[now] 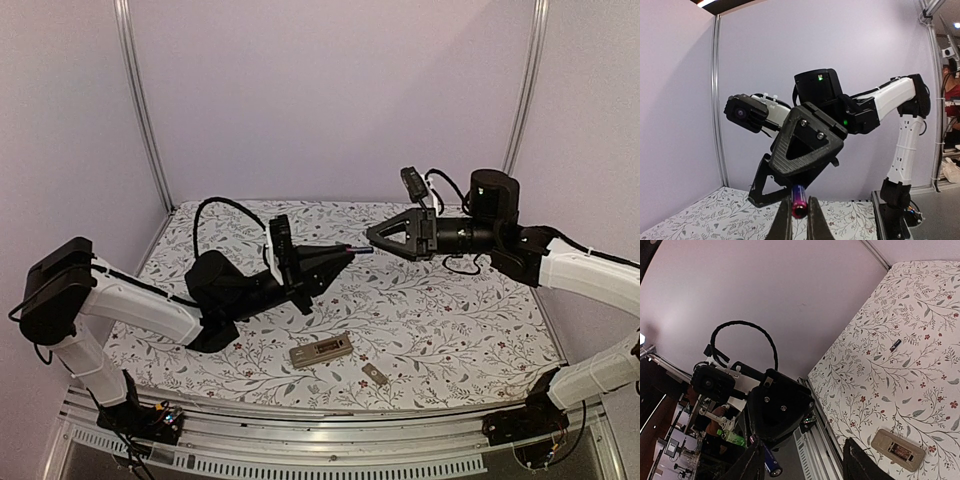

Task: Load the batteries into the remote control
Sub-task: Pass from the left arm to the right

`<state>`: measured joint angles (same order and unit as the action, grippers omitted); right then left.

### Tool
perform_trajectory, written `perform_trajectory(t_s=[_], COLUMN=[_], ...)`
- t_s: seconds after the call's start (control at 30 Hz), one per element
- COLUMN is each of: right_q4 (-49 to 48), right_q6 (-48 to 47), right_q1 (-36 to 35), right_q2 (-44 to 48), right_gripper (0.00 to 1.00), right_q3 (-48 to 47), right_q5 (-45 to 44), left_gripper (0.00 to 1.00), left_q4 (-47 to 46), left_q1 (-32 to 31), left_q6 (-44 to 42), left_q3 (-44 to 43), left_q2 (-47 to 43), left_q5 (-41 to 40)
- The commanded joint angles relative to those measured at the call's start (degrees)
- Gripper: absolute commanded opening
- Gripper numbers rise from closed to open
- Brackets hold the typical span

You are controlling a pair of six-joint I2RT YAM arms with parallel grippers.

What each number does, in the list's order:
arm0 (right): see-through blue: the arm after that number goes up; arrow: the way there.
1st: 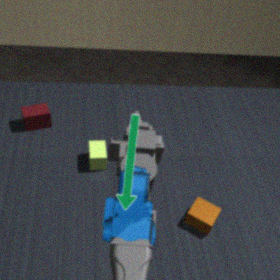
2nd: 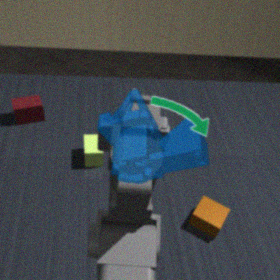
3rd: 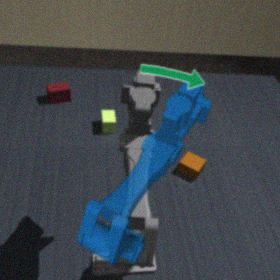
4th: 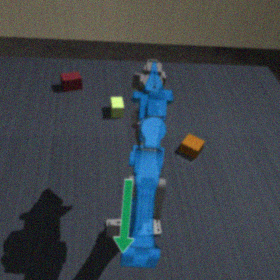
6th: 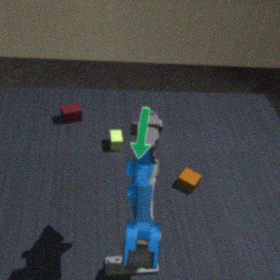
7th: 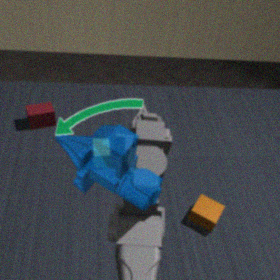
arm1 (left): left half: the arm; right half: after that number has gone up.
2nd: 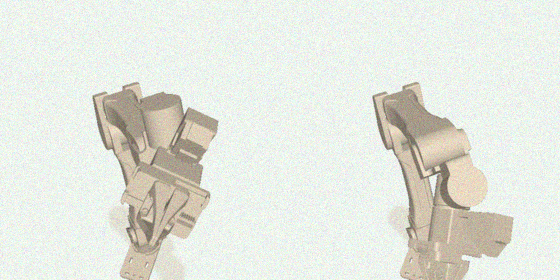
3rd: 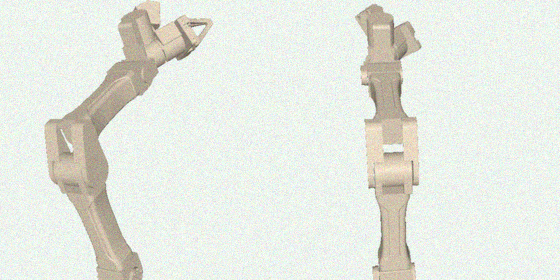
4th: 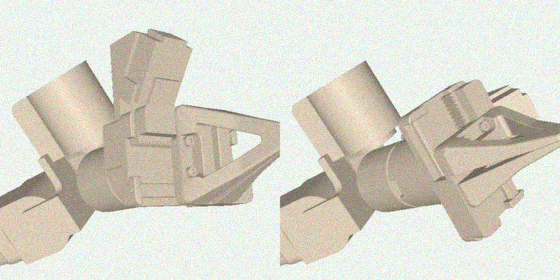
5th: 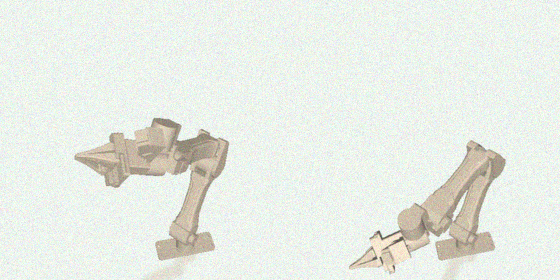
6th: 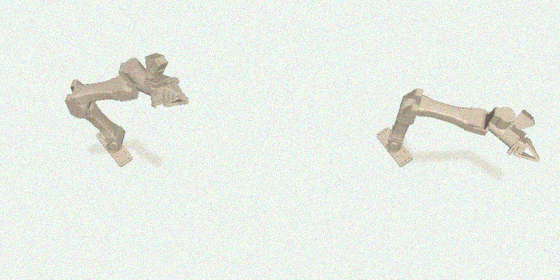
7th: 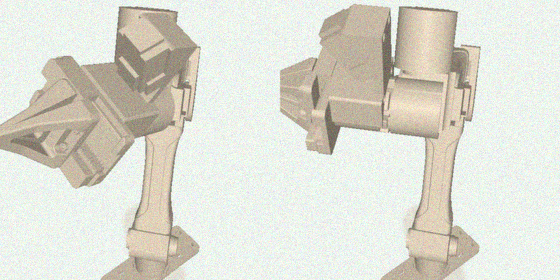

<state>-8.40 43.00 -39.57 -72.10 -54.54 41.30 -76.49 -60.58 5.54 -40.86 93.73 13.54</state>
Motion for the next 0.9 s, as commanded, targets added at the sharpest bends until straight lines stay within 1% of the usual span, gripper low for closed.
perform_trajectory(t_s=[0.0,0.1,0.2,0.27,0.3,0.33,0.4,0.43,0.5,0.57,0.63,0.67,0.77,0.8,0.87], right_q4=[0.26,-1.02,-0.94,0.51,2.68,5.81,12.83,14.92,15.58,15.52,15.63,15.99,18.9,20.39,22.35], right_q6=[-2.66,-3.67,-5.62,-7.72,-10.29,-13.47,-28.43,-32.83,-44.5,-52.17,-58.51,-63.81,-75.4,-80.57,-84.98], right_q1=[-1.81,-1.91,-1.91,-1.89,-1.95,-1.92,-1.92,-1.91,-1.86,-1.99,-2.62,-3.3,-6.92,-8.47,-11.2], right_q2=[-0.38,0.89,1.54,1.34,2.0,2.78,5.39,7.38,9.5,10.97,12.14,12.37,12.18,11.76,9.69], right_gripper=[0.51,0.51,0.49,0.49,0.51,0.54,0.58,0.59,0.59,0.58,0.55,0.53,0.51,0.51,0.5], right_q3=[-2.63,-2.07,-2.61,-3.67,-4.59,-5.8,-7.69,-8.2,-8.66,-8.39,-7.61,-7.32,-7.71,-8.42,-10.3], right_q5=[2.78,3.72,4.87,5.81,5.49,4.47,-0.98,-3.9,-3.65,-1.47,-2.53,-3.46,-8.77,-11.22,-17.2], left_gripper=[0.0,0.0,0.0,0.0,0.0,0.0,0.0,0.0,0.0,0.0,0.0,0.0,0.0,0.0,0.0], left_q4=[-15.06,-13.35,-13.89,-13.39,-12.12,-10.57,-7.95,-7.15,-5.47,-4.32,-4.03,-3.94,-3.84,-3.91,-3.8], left_q1=[-0.36,-0.27,-0.13,0.01,0.05,0.1,0.04,0.14,0.34,0.44,0.49,0.52,0.68,0.66,0.74], left_q6=[-2.15,-1.6,0.51,2.25,2.93,3.45,4.04,4.29,4.54,4.89,5.32,5.66,6.46,6.63,7.05], left_q3=[-1.54,-2.81,-3.21,-3.77,-4.23,-4.69,-5.11,-5.07,-5.04,-4.88,-4.56,-4.47,-4.5,-4.57,-4.65], left_q2=[0.16,0.0,0.41,0.29,-0.11,-0.71,-2.05,-2.74,-3.96,-4.67,-4.74,-4.71,-4.36,-4.22,-4.15], left_q5=[-0.02,1.47,2.5,2.71,2.84,3.2,3.83,4.0,3.88,3.58,3.71,3.81,4.4,4.63,4.66])
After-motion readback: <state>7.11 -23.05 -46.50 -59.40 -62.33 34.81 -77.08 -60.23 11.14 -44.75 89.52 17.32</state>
